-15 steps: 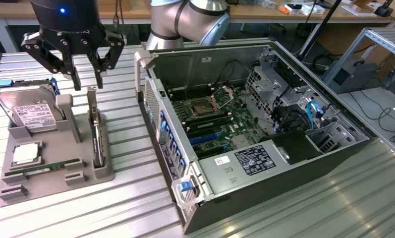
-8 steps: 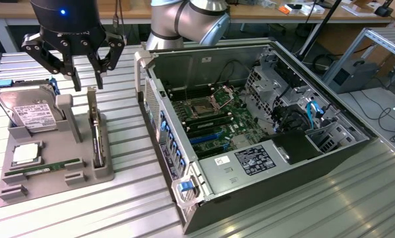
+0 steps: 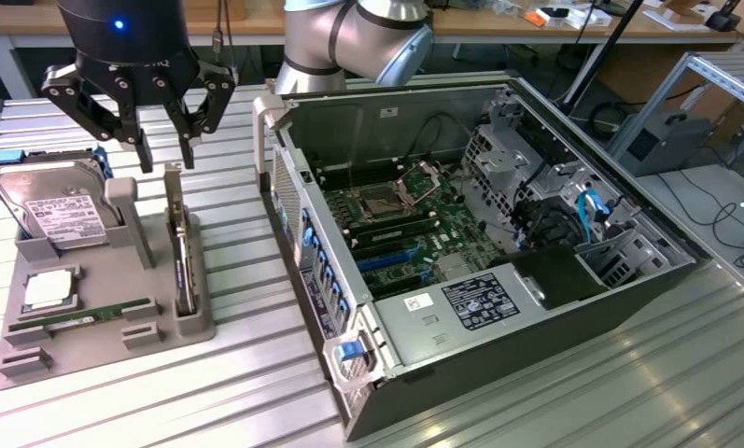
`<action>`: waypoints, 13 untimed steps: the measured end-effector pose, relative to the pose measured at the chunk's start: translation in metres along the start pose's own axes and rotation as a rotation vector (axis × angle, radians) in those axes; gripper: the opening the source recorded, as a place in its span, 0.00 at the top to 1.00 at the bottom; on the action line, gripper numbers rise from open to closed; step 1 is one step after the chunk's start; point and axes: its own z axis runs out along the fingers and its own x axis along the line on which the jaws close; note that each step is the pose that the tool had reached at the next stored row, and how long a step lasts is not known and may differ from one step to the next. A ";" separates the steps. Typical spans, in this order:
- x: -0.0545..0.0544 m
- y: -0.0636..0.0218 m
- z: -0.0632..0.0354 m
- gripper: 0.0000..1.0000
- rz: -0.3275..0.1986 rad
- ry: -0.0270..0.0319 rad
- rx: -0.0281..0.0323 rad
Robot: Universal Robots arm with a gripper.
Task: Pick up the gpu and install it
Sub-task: 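Pick up the gpu and move the gpu toward the slot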
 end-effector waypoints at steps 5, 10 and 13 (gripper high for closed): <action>0.000 0.0000 0.0009 0.58 0.000 0.0000 0.0000; 0.000 -0.0001 0.0015 0.58 0.000 0.0000 0.0001; 0.000 -0.0001 0.0020 0.58 0.000 0.0000 0.0001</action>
